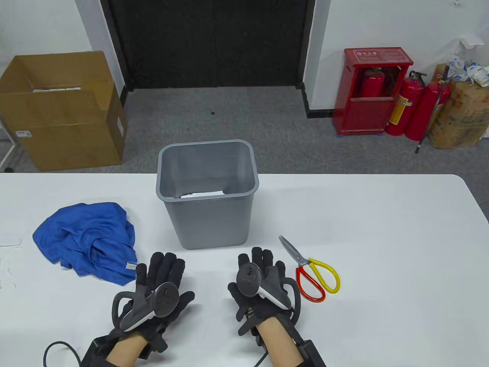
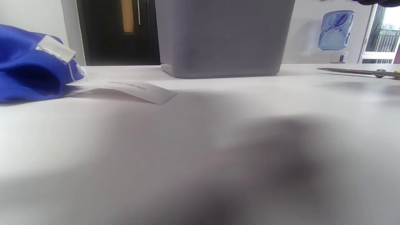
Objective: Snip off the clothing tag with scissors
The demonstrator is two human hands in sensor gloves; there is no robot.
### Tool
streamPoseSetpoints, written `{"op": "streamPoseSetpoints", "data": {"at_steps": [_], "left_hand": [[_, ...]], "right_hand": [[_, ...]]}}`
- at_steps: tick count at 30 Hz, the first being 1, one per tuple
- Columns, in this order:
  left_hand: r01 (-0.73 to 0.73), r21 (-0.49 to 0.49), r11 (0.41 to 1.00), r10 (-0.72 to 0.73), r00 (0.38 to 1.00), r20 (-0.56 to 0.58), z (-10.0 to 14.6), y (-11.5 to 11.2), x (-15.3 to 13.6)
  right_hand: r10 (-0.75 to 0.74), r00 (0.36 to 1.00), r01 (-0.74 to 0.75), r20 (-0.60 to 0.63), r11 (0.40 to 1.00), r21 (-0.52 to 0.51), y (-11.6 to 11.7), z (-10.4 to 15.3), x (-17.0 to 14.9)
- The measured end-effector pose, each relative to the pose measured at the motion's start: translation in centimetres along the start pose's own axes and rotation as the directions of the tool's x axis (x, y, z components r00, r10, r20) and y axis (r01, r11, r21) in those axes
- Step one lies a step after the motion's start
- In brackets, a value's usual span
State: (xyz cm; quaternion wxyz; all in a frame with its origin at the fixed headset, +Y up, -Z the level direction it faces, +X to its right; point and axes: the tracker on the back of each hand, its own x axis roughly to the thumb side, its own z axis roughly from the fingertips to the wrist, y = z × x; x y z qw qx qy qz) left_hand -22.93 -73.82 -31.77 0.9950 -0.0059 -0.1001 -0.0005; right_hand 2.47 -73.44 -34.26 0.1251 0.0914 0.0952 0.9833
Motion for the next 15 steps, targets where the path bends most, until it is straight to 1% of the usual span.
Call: {"op": "streamPoseSetpoints", "data": {"at_steps": [10, 15], "left_hand": [[-0.019, 0.020, 1.000, 0.019, 1.000, -0.003, 0.1, 0.4, -0.4], [-0.046, 0.043, 0.998, 0.047, 0.999, -0.017, 0.2, 1.2, -1.0]], "right_hand": [[0.015, 1.000, -0.015, 0.001, 1.000, -0.003, 0.2, 0.2, -0.3], [0.035, 0.999, -0.035, 0.010, 0.999, -0.002, 0.3, 0.6, -0.4]]}}
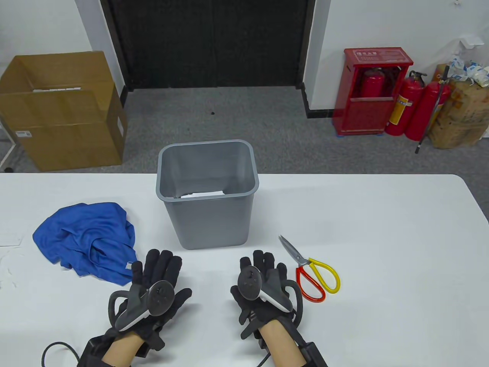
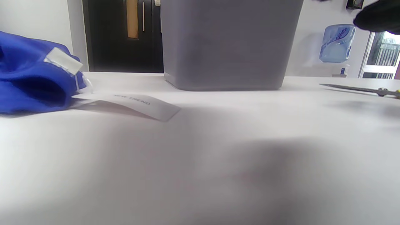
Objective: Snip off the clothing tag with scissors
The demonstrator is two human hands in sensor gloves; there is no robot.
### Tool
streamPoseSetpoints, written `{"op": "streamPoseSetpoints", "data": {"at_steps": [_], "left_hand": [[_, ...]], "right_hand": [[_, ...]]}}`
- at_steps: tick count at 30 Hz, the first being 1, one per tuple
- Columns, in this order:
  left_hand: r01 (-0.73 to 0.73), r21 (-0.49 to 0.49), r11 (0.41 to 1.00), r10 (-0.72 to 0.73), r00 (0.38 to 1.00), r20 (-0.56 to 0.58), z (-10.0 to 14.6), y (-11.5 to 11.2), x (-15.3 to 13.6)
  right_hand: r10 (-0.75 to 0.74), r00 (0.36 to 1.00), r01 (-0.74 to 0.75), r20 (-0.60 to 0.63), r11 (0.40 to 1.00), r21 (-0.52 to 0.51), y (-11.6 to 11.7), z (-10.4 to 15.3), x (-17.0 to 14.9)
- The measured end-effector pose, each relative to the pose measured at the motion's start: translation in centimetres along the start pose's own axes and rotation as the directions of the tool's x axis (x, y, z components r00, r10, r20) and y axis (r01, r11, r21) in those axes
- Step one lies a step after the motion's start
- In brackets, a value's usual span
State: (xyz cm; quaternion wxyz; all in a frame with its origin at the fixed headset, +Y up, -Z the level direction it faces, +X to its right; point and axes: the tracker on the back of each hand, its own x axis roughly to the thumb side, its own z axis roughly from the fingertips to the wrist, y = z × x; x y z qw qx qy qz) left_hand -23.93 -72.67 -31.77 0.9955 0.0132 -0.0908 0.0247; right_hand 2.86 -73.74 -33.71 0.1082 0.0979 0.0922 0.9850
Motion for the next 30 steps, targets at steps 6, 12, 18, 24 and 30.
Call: {"op": "streamPoseSetpoints", "data": {"at_steps": [6, 12, 18, 24, 30], "left_hand": [[-0.034, 0.043, 0.998, 0.035, 0.999, -0.016, 0.2, 1.2, -0.6], [-0.041, 0.105, 0.994, 0.047, 0.997, -0.056, -0.3, 3.5, -2.3], [0.005, 0.125, 0.992, 0.016, 0.986, -0.166, -2.4, 6.8, -7.6], [0.066, -0.015, 0.998, -0.068, 0.976, -0.208, -5.2, 6.5, -14.4], [0.072, -0.208, 0.975, -0.112, 0.976, -0.186, -7.2, 3.9, -20.2]], "right_hand": [[0.016, 1.000, -0.016, 0.025, 1.000, -0.002, 0.1, 0.1, 0.0], [0.050, 0.998, -0.051, 0.047, 0.999, 0.016, 0.6, 0.0, 0.3], [0.066, 0.995, -0.069, 0.072, 0.997, 0.040, 1.1, 0.0, 0.5], [0.060, 0.995, -0.065, 0.085, 0.997, 0.052, 1.2, 0.0, 0.6], [0.043, 0.993, -0.047, 0.108, 0.998, 0.043, 0.9, 0.2, 1.1]]}}
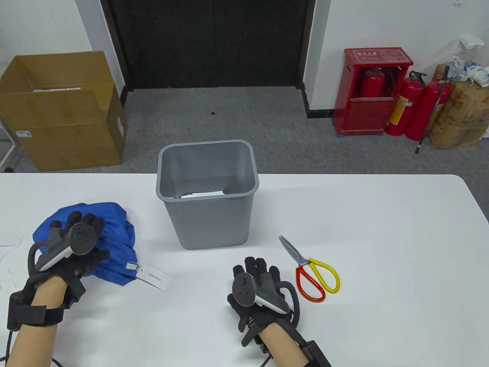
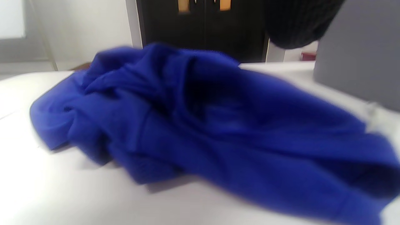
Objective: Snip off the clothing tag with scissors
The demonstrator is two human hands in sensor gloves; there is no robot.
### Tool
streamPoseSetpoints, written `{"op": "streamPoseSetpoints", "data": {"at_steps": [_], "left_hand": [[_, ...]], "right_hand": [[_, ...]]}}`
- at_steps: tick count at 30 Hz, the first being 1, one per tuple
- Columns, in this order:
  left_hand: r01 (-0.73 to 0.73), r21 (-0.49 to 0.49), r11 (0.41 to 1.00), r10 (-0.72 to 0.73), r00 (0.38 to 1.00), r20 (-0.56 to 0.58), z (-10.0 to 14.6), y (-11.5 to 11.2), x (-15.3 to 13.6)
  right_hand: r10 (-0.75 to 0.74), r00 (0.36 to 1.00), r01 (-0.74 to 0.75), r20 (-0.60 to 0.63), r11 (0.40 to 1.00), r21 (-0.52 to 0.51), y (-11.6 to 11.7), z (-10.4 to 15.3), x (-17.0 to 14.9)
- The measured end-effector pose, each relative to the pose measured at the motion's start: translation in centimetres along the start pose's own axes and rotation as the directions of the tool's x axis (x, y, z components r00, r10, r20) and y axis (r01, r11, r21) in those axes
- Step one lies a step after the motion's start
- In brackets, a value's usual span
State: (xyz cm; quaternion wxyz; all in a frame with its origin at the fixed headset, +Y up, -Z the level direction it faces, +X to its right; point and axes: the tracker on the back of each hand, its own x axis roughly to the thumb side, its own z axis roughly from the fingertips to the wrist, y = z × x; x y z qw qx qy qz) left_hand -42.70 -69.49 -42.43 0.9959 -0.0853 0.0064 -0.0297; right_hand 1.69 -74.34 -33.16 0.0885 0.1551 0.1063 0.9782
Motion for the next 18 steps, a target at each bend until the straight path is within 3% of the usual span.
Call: {"op": "streamPoseSetpoints", "data": {"at_steps": [7, 9, 18], "left_hand": [[0.136, -0.176, 0.975, -0.139, 0.990, -0.007, -3.9, -1.3, -0.7], [0.122, -0.248, 0.961, -0.132, 0.991, -0.025, -4.8, -1.7, -0.7], [0.072, -0.352, 0.933, -0.101, 0.993, -0.065, -7.1, -4.3, -1.0]], "right_hand": [[0.000, 1.000, 0.000, 0.011, 1.000, -0.005, -0.1, 0.0, 0.2], [-0.003, 1.000, 0.003, 0.008, 1.000, 0.000, -0.1, 0.0, 0.2], [-0.007, 1.000, 0.007, 0.000, 1.000, 0.024, 0.2, -0.1, 0.0]]}}
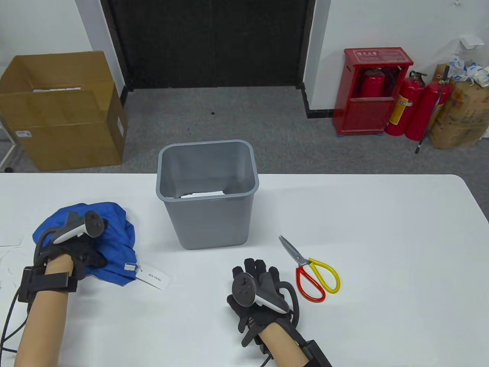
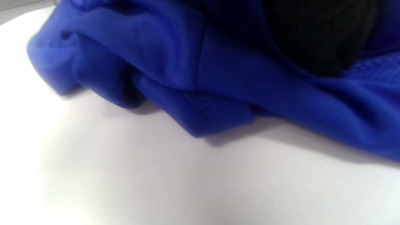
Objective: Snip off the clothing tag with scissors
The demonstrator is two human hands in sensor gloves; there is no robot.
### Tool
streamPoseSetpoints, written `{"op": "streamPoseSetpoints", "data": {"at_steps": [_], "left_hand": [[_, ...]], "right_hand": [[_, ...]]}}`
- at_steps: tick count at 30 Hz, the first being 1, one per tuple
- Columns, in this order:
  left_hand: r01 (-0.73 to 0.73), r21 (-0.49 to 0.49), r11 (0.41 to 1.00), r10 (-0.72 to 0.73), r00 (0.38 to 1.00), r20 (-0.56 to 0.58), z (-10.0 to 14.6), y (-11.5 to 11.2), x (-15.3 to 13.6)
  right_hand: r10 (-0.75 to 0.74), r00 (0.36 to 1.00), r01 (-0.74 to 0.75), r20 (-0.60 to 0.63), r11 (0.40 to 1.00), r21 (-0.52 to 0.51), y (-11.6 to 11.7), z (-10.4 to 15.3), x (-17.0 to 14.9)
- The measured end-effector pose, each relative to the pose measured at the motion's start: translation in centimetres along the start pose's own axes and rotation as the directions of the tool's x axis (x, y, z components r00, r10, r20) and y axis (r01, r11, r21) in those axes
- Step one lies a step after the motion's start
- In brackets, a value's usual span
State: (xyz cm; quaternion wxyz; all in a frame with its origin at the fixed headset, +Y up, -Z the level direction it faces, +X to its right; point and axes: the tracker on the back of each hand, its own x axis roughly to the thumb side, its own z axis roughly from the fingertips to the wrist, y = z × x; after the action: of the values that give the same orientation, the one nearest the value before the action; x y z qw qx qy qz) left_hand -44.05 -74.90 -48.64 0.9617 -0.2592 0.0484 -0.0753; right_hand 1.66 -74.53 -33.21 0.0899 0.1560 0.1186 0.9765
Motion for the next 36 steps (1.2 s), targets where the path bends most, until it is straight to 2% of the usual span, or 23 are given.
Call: {"op": "streamPoseSetpoints", "data": {"at_steps": [5, 14, 17, 19, 21, 25, 31, 36], "left_hand": [[-0.045, -0.033, 0.998, 0.044, 0.999, -0.022, -0.5, 0.2, 0.2], [-0.038, -0.009, 0.999, 0.037, 0.999, -0.034, -0.2, 0.2, 0.8], [-0.036, 0.057, 0.998, 0.038, 0.999, -0.030, 0.2, 0.1, 1.0], [-0.080, 0.169, 0.982, 0.086, 0.996, -0.026, 0.6, -0.2, 1.1], [-0.100, 0.232, 0.968, 0.108, 0.994, -0.020, 1.0, -0.5, 1.2], [-0.134, 0.263, 0.956, 0.147, 0.989, -0.033, 2.0, -0.8, 1.5], [-0.089, 0.373, 0.924, 0.102, 0.995, -0.016, 4.9, 0.8, 2.1], [-0.132, 0.468, 0.874, 0.129, 0.991, 0.038, 7.5, 2.8, 2.6]], "right_hand": [[-0.002, 1.000, 0.002, -0.002, 1.000, 0.010, 0.0, 0.1, 0.0], [-0.002, 1.000, 0.003, -0.012, 1.000, 0.019, 0.1, 0.2, -0.2], [-0.005, 1.000, 0.005, -0.010, 1.000, 0.020, 0.2, 0.2, -0.2], [-0.007, 1.000, 0.007, -0.007, 1.000, 0.018, 0.2, 0.1, -0.2], [-0.007, 1.000, 0.007, -0.005, 1.000, 0.018, 0.2, 0.1, -0.2], [-0.008, 1.000, 0.008, -0.006, 1.000, 0.024, 0.3, 0.1, -0.3], [-0.012, 1.000, 0.012, -0.011, 0.999, 0.030, 0.4, 0.2, -0.4], [-0.022, 1.000, 0.022, -0.009, 1.000, 0.008, 0.1, 0.3, -0.6]]}}
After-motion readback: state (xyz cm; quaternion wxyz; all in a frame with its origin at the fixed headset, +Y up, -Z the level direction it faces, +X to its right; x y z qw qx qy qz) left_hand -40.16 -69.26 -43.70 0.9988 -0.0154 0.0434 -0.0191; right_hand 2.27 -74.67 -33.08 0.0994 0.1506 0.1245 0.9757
